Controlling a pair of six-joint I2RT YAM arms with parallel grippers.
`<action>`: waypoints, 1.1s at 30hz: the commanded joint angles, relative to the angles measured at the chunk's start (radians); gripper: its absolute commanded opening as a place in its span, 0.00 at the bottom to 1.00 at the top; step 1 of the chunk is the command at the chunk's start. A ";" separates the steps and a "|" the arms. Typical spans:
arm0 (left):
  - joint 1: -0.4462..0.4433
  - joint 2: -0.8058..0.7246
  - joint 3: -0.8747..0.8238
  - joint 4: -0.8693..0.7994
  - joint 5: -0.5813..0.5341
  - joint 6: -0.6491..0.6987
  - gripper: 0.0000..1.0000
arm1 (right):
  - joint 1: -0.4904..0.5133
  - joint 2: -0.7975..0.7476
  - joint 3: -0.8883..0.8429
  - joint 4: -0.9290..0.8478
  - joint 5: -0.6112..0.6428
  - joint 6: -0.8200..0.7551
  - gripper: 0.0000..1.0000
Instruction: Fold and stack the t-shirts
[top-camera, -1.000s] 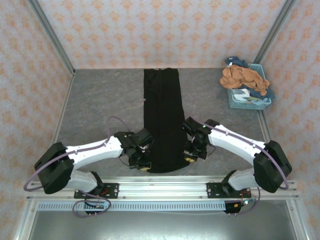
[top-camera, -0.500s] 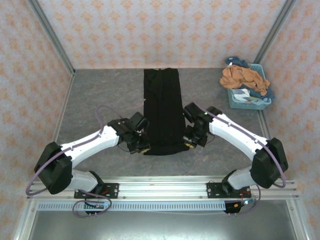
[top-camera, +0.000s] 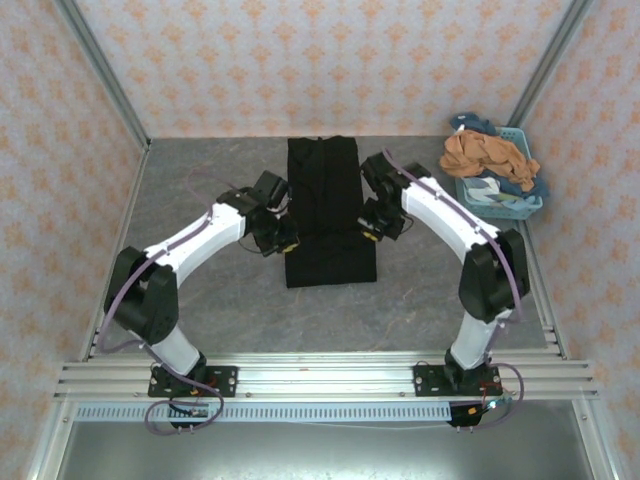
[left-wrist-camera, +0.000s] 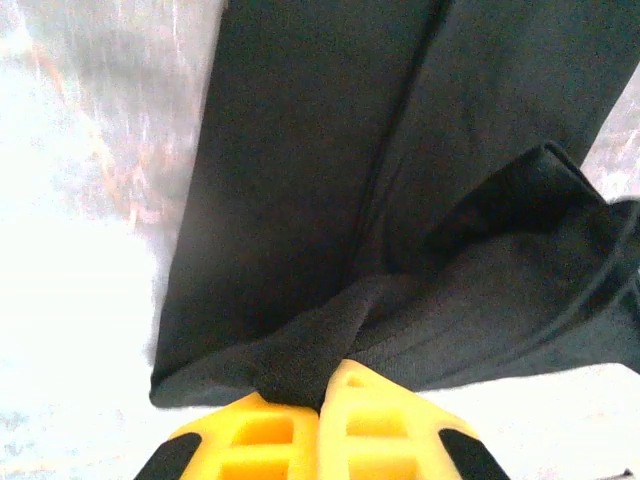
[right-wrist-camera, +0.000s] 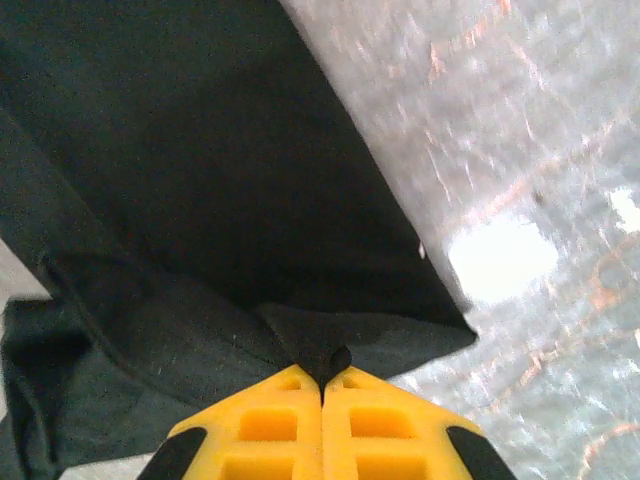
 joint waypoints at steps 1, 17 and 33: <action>0.047 0.092 0.121 -0.027 -0.012 0.084 0.00 | -0.034 0.093 0.098 0.011 0.007 -0.058 0.00; 0.165 0.468 0.474 -0.044 0.011 0.184 0.25 | -0.120 0.439 0.389 0.079 -0.031 -0.111 0.26; 0.145 -0.044 -0.173 0.198 0.055 -0.053 0.47 | -0.148 -0.028 -0.216 0.290 -0.062 -0.056 0.58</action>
